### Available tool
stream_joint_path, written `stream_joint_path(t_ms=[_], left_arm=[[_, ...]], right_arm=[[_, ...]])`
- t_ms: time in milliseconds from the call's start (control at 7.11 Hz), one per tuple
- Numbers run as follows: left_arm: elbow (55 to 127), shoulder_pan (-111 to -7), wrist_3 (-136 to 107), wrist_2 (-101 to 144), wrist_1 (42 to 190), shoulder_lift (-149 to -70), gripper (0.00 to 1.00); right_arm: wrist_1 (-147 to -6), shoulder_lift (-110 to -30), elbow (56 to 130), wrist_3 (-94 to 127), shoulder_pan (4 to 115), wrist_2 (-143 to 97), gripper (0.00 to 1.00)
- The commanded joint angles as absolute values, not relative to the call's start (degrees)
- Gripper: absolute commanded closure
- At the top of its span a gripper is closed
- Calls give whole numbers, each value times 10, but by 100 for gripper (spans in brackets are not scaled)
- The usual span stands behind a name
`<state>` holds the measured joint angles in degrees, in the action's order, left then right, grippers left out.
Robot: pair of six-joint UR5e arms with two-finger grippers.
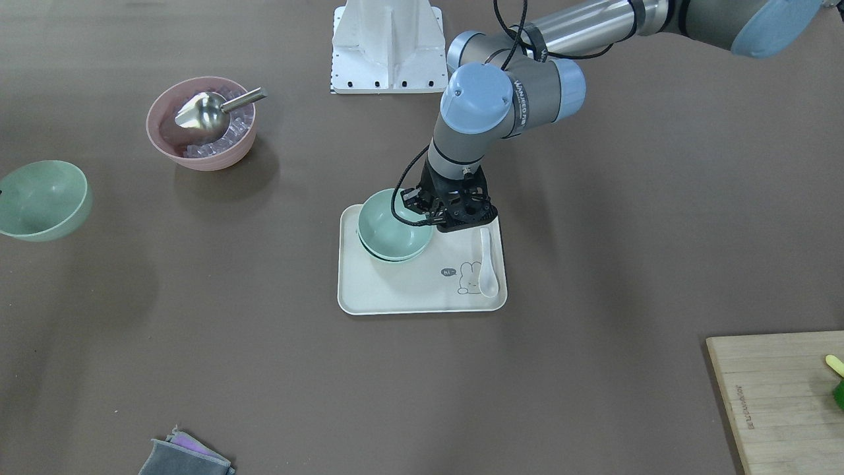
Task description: Stack green bowls together
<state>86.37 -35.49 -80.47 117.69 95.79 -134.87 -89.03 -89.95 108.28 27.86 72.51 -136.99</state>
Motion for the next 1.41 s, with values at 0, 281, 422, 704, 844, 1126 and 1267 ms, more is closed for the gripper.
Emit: stream_joint_path(t_ms=[0, 281, 422, 704, 844, 1126, 1267], left_arm=[[864, -352, -806, 1177, 959, -1349, 100], [863, -351, -806, 1177, 959, -1349, 100], [863, -351, -807, 1177, 959, -1349, 100], [862, -350, -807, 1177, 959, -1349, 100], [861, -349, -806, 1177, 960, -1348, 100], [845, -348, -809, 1176, 983, -1349, 100], [843, -347, -809, 1176, 983, -1349, 100]], right_arm=[[-890, -901, 1083, 279, 725, -1370, 100], [-892, -901, 1082, 279, 725, -1370, 100], [-892, -899, 1082, 279, 725, -1370, 100], [-892, -899, 1083, 279, 725, -1370, 100], [-892, -899, 1083, 279, 725, -1370, 100], [-892, -902, 1083, 279, 725, -1370, 100], [-892, -903, 1083, 279, 725, -1370, 100]])
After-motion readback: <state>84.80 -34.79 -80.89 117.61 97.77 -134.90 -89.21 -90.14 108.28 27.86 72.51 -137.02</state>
